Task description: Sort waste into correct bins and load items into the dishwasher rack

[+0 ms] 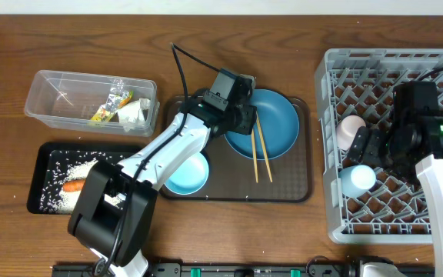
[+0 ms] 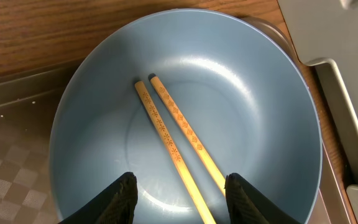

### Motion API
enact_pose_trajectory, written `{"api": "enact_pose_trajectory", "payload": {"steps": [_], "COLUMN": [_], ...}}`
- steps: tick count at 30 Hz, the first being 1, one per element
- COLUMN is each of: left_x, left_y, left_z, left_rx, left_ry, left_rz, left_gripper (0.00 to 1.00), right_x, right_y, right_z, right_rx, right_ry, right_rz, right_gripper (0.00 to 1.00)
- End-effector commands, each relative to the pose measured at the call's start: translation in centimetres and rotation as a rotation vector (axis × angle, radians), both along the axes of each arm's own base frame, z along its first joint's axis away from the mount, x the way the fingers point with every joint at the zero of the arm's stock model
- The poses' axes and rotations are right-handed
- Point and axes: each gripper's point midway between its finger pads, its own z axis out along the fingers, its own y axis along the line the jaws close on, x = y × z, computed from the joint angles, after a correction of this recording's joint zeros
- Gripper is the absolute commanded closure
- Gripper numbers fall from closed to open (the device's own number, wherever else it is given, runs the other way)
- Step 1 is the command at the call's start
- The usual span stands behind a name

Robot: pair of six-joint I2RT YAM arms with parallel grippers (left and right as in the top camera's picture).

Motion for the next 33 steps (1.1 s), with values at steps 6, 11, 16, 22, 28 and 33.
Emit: {"api": "enact_pose_trajectory", "payload": {"steps": [6, 11, 16, 22, 28, 33], "left_x": [0.8, 1.6, 1.7, 1.2, -2.9, -6.9], "left_y": [1.1, 3.1, 6.5, 12.2, 16.0, 17.8], "left_z": [0.6, 0.7, 2.9, 5.0, 3.4, 2.1], "left_rx": [0.036, 0.104, 0.130, 0.189, 0.282, 0.381], "left_ry": [-0.037, -0.061, -0.070, -0.052, 0.139, 0.302], "left_rz": [0.047, 0.111, 0.185, 0.386, 0.456, 0.451], "left_gripper": [0.50, 0.51, 0.61, 0.61, 0.60, 0.60], "right_x": [0.3, 0.3, 0.3, 0.3, 0.3, 0.3], "right_y": [-0.2, -0.2, -0.2, -0.2, -0.2, -0.2], "right_z": [0.5, 0.5, 0.5, 0.5, 0.5, 0.5], "right_rx": [-0.010, -0.010, -0.010, -0.010, -0.010, -0.010], "right_ry": [-0.018, -0.018, -0.018, -0.018, -0.018, -0.018], "right_rz": [-0.005, -0.005, -0.005, -0.005, -0.005, -0.005], "right_gripper": [0.01, 0.01, 0.01, 0.01, 0.01, 0.01]}}
